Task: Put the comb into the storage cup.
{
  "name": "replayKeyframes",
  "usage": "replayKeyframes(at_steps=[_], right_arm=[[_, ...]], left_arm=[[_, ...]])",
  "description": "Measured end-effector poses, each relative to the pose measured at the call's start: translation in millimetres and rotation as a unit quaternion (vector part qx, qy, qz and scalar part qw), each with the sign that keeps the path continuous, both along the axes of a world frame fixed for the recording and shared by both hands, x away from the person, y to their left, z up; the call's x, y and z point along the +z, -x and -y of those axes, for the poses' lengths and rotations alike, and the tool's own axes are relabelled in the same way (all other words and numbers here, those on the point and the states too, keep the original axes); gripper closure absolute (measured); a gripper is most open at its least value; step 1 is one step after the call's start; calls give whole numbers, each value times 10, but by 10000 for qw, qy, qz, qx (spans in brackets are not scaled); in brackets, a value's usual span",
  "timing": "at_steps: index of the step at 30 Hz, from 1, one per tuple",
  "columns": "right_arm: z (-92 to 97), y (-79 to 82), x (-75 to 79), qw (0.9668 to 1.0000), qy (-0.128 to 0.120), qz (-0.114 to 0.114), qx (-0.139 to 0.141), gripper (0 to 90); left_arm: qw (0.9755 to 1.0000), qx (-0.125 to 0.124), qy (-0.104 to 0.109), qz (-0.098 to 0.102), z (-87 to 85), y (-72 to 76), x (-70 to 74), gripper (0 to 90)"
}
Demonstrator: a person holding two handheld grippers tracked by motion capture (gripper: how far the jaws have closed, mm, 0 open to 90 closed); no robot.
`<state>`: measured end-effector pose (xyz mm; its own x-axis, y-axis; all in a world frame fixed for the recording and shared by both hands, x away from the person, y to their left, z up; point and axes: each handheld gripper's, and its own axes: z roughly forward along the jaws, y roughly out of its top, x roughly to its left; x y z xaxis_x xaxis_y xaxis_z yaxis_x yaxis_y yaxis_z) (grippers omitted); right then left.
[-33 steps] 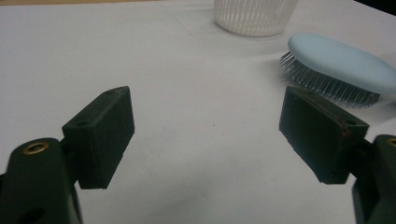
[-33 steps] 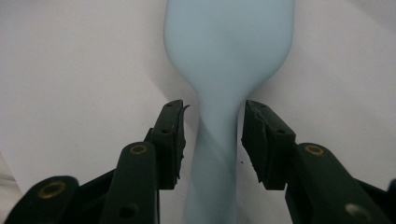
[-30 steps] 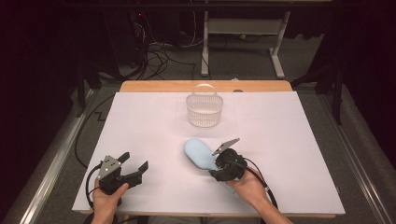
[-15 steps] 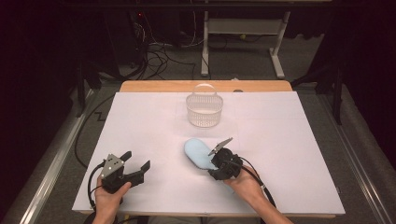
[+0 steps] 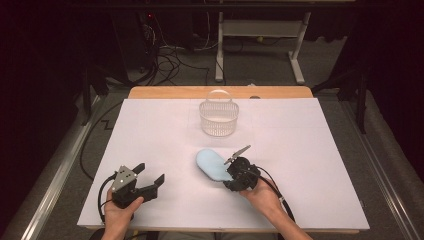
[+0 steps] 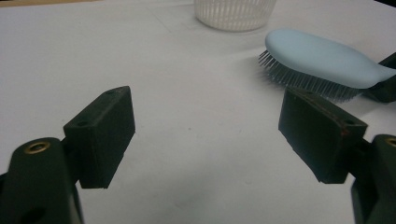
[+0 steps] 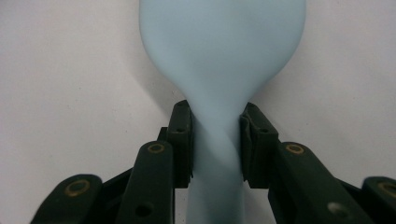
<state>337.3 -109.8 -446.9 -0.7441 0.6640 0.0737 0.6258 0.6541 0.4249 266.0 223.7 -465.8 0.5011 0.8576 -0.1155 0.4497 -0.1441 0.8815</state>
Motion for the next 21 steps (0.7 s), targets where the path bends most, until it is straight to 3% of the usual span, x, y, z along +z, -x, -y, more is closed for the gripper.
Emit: replayKeyframes(at_steps=[9, 21], right_arm=[[3, -3, 0, 10000, -40, -13, -67, 706], [-18, 20, 12, 9999, 77, 50, -57, 709]], left_arm=[[9999, -135, -46, -24, 64, -5, 7, 196], [9999, -138, -59, -2, 53, 6, 21, 195]])
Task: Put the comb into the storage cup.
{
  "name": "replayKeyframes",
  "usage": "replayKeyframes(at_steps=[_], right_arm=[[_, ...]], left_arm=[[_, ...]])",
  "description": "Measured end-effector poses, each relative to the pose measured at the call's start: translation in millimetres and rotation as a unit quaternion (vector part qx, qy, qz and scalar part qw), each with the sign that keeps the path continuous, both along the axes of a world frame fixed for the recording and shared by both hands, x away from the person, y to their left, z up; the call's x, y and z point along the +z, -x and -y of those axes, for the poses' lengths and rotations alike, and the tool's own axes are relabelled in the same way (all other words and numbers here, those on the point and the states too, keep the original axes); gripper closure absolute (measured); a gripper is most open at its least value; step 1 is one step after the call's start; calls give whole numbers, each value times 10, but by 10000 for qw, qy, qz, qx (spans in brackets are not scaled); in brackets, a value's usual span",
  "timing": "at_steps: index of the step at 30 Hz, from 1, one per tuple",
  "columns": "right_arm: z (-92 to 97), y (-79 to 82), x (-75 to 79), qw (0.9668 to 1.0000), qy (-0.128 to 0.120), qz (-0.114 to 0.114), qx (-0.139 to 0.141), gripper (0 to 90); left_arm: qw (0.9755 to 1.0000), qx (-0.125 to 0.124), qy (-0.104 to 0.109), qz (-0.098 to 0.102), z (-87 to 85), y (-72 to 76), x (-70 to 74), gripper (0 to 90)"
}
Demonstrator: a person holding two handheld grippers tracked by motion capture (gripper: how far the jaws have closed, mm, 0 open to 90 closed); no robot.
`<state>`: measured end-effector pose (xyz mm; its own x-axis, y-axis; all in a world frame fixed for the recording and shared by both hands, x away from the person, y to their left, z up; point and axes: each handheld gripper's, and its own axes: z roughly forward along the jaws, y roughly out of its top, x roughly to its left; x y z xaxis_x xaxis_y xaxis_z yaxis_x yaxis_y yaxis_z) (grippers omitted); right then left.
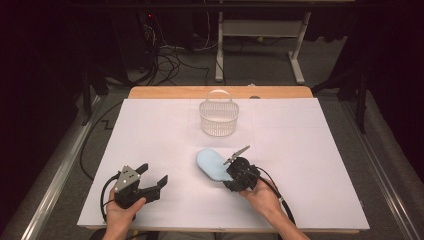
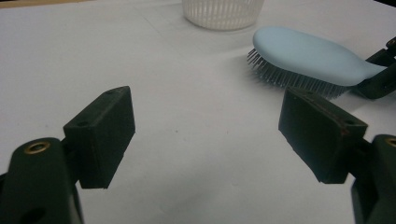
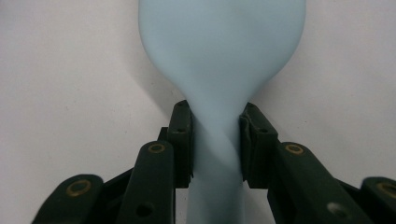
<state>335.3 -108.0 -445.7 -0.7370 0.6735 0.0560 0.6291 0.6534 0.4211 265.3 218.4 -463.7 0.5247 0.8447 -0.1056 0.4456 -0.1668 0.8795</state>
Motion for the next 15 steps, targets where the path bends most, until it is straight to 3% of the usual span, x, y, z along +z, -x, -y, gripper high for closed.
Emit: replayKeyframes(at_steps=[7, 15], right_arm=[[-6, 37, 14, 9998, 64, 173, 95, 711], [40, 58, 45, 9994, -38, 318, 99, 711]], left_arm=[[10000, -13, 29, 3, 8, -14, 11, 195], [9999, -137, 87, -13, 61, -29, 38, 188]])
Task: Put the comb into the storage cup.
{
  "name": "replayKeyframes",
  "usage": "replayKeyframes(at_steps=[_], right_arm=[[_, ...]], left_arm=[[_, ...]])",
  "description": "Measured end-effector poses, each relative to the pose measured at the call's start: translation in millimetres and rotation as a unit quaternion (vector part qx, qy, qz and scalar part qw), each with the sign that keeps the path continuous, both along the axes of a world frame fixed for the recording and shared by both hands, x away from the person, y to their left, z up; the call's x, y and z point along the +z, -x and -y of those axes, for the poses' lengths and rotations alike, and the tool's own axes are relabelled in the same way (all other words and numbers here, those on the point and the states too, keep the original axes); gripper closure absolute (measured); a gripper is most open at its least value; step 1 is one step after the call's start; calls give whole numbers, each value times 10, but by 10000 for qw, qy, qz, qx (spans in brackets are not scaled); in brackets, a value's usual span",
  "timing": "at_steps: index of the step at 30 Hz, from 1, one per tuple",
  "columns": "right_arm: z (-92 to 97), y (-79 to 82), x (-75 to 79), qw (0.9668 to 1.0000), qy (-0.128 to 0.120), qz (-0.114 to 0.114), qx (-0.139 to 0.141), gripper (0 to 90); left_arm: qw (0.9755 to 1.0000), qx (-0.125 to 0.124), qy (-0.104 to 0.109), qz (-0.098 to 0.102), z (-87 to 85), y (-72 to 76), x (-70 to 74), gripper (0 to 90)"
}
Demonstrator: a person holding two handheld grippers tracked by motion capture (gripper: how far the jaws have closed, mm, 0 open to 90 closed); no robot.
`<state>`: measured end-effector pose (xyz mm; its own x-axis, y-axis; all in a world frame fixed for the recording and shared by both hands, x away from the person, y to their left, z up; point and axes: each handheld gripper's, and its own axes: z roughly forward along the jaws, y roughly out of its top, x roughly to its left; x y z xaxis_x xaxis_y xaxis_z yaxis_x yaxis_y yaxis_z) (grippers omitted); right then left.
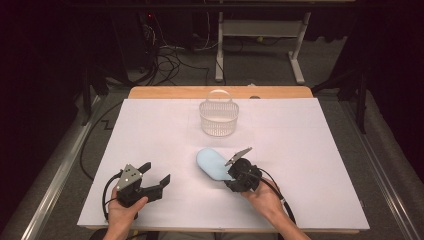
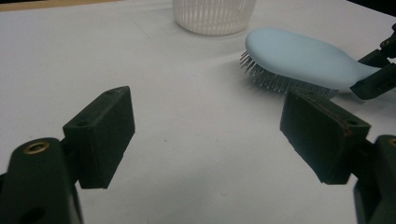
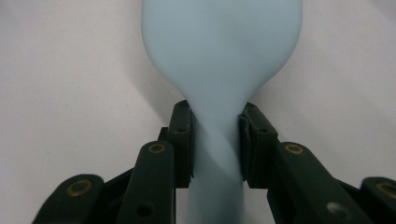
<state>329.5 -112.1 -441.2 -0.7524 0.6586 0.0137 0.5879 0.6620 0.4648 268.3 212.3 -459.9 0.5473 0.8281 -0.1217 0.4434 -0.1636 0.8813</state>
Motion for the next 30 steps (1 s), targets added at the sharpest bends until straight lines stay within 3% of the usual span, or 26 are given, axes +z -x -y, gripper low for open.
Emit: replayKeyframes(at_steps=[14, 16, 18, 20, 30], right_arm=[[173, 69, 160, 9991, -303, 309, 16, 711], [246, 121, 180, 9978, -552, 365, -58, 710], [314, 158, 185, 9973, -607, 411, -80, 711], [379, 184, 193, 9966, -702, 410, -114, 710], [496, 225, 247, 9956, -763, 537, -121, 710]], left_arm=[[9991, -341, 218, -99, 141, -81, 57, 172], [9989, -420, 173, -89, 180, -84, 71, 185], [9987, -481, 124, -72, 216, -81, 77, 184], [9983, -534, 215, -89, 258, -83, 72, 183], [9969, -774, 146, -84, 478, -111, 127, 188]])
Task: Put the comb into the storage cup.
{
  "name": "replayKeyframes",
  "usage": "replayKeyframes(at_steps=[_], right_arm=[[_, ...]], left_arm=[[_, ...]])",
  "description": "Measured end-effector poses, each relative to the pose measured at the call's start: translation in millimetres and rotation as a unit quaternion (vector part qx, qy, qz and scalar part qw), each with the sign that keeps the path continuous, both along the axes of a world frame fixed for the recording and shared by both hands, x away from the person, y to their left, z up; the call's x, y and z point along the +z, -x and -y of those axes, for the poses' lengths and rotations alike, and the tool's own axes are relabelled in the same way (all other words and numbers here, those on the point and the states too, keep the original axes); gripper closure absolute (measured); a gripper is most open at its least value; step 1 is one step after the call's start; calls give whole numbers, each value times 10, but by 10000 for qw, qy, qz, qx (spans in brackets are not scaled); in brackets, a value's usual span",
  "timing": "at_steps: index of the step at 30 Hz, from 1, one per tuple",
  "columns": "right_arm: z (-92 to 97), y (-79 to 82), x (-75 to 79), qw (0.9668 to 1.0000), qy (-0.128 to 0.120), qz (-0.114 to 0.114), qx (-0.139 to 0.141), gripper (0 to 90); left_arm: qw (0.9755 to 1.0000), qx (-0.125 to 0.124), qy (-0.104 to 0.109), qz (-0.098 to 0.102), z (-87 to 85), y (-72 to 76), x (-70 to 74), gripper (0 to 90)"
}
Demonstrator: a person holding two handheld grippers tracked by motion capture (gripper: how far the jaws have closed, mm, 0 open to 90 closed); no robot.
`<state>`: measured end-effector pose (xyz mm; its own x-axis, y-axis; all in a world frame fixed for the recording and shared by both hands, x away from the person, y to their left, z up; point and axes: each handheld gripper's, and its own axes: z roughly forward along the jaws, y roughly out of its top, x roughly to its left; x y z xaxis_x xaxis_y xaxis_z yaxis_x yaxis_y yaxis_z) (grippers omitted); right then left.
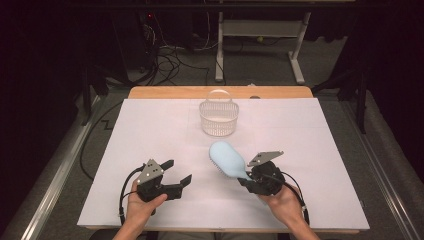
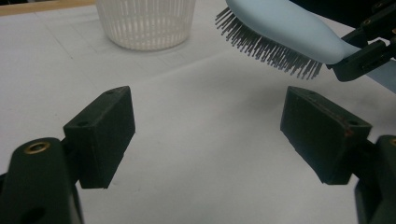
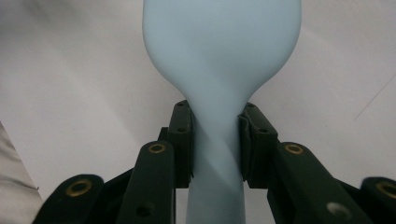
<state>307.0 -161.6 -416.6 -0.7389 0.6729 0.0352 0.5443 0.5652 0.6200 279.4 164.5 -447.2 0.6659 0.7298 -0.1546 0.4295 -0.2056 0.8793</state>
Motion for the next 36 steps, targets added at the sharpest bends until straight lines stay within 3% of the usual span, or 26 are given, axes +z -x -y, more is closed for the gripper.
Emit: replayKeyframes(at_steps=[9, 22, 29, 36], right_arm=[[-39, 32, 25, 9999, -32, 82, 103, 710], [-95, 19, 95, 9997, -126, 160, 145, 710], [-60, 44, 149, 9994, -189, 257, 106, 710], [-77, 63, 194, 9990, -240, 333, 166, 710]], left_arm=[[9999, -74, -95, -113, 39, 90, 135, 194], [9996, -215, 162, 55, 196, -30, 189, 194], [9992, -262, 302, -31, 191, -15, 213, 200], [9991, -339, 263, -31, 244, -33, 214, 202]])
